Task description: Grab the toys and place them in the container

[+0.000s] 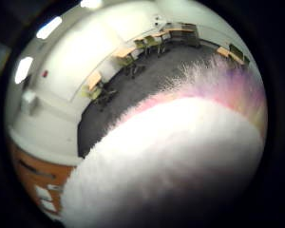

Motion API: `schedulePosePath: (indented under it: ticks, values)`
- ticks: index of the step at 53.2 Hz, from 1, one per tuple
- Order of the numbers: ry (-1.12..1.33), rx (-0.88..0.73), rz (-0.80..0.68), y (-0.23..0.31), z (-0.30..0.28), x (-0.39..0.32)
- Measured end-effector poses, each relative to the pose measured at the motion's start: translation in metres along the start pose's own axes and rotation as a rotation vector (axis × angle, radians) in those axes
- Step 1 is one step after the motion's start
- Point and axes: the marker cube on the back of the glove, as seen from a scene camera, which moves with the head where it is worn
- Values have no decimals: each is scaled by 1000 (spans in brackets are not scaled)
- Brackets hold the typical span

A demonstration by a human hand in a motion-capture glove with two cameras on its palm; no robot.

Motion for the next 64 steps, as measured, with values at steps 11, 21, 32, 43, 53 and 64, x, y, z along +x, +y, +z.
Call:
schedulePosePath:
  ticks: [11,21,32,43,53,64]
  values:
    - [-94,-56,-15,-8,26,-20]
    - [91,-318,119,10,44,11]
    - [6,-237,162,34,18,-42]
    - [9,-346,61,135,-11,41]
    - [240,-310,309,221,-18,121]
    - [227,-287,437,285,-16,163]
